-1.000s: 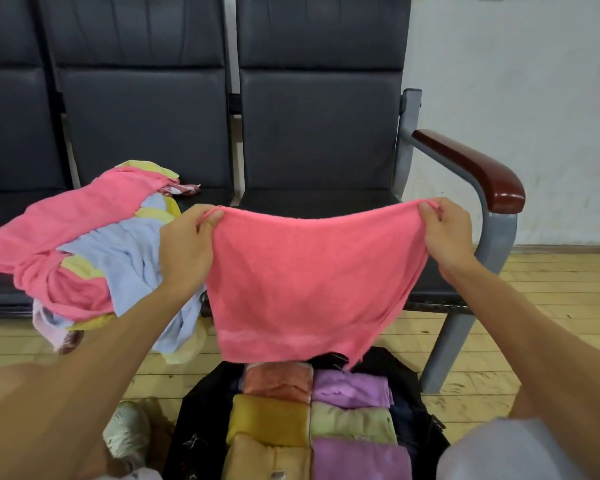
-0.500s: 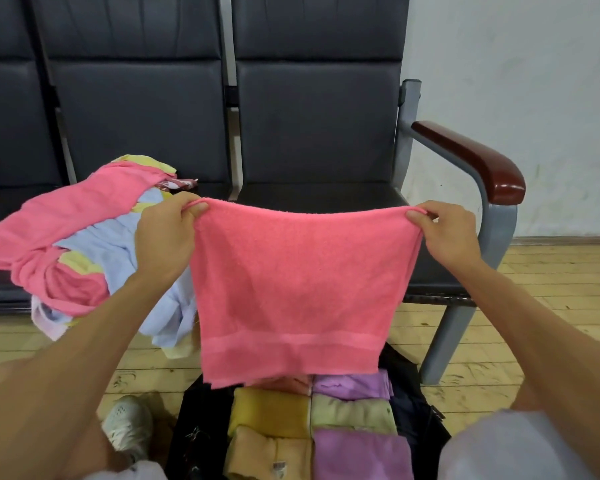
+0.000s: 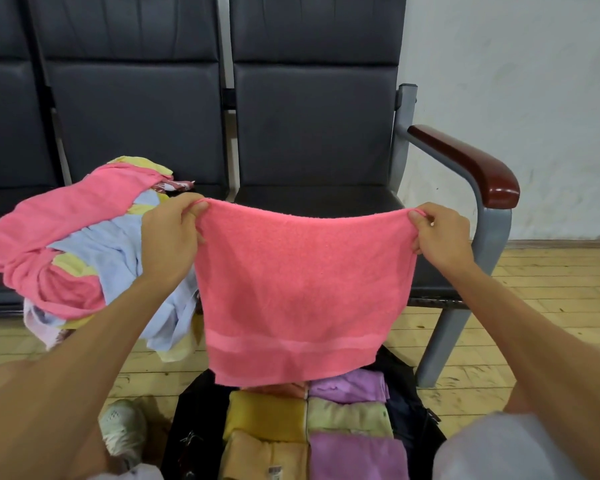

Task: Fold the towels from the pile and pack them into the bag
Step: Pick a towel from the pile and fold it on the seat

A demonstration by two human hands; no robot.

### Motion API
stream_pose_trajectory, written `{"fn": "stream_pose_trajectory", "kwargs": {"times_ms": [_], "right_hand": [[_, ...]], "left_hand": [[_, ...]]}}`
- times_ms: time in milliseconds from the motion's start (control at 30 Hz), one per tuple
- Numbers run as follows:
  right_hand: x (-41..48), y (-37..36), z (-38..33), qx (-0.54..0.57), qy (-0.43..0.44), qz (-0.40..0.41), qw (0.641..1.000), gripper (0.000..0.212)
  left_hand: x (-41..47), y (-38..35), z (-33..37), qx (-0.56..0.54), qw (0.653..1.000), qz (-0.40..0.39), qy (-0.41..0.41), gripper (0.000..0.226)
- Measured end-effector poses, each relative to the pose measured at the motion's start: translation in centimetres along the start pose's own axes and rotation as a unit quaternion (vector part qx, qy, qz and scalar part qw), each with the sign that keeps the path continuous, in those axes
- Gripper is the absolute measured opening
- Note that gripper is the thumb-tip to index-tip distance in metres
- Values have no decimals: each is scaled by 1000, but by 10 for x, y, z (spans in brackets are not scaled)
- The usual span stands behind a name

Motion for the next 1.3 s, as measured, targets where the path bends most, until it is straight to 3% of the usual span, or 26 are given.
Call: {"fn": "stream_pose_trajectory", "kwargs": {"times_ms": [100, 200, 300, 367, 433, 567, 767, 967, 1067, 1167, 1300], "right_hand": [[-4, 4, -7, 79, 11, -9, 997, 22], [-16, -12, -3, 2, 1, -92, 996, 21], [-16, -11, -4, 48, 13, -55, 997, 18], [-13, -15, -1, 39, 3, -80, 996, 17], [-13, -19, 5, 13, 0, -103, 995, 18], [-11, -15, 0, 6, 38, -73, 997, 18], [-12, -18, 0, 2, 25, -81, 996, 15], [-11, -19, 1, -5, 12, -86, 996, 13], [-10, -15, 1, -15, 6, -55, 998, 17], [-9, -9, -2, -41, 16, -20, 999, 21], [-10, -16, 3, -106, 7, -75, 991, 24]], "left_hand": [[2, 4, 8, -42, 998, 48, -8, 23], [-7, -7, 2, -40, 998, -1, 43, 17], [-9, -10, -1, -67, 994, 27, 84, 17], [-7, -8, -6, -81, 990, 39, 109, 20], [-4, -6, -13, -77, 990, 43, 110, 18], [-5, -3, -17, -64, 993, 43, 91, 14], [-4, -3, -21, -119, 982, 69, 126, 16], [-1, -12, -29, -134, 981, 32, 140, 18], [0, -12, -33, -94, 988, -1, 121, 22], [1, -8, -32, 30, 997, -26, 64, 23], [-1, -3, -32, 106, 992, -43, 52, 26]]}}
Point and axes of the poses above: each hand's wrist, its own x-axis towards the middle knuckle, its own y-axis out of the back of the hand, z = x × y, the point moved 4 cm from there along x, towards the middle knuckle, and after that the axes turned 15 degrees about -y, right-handed, at the moved point
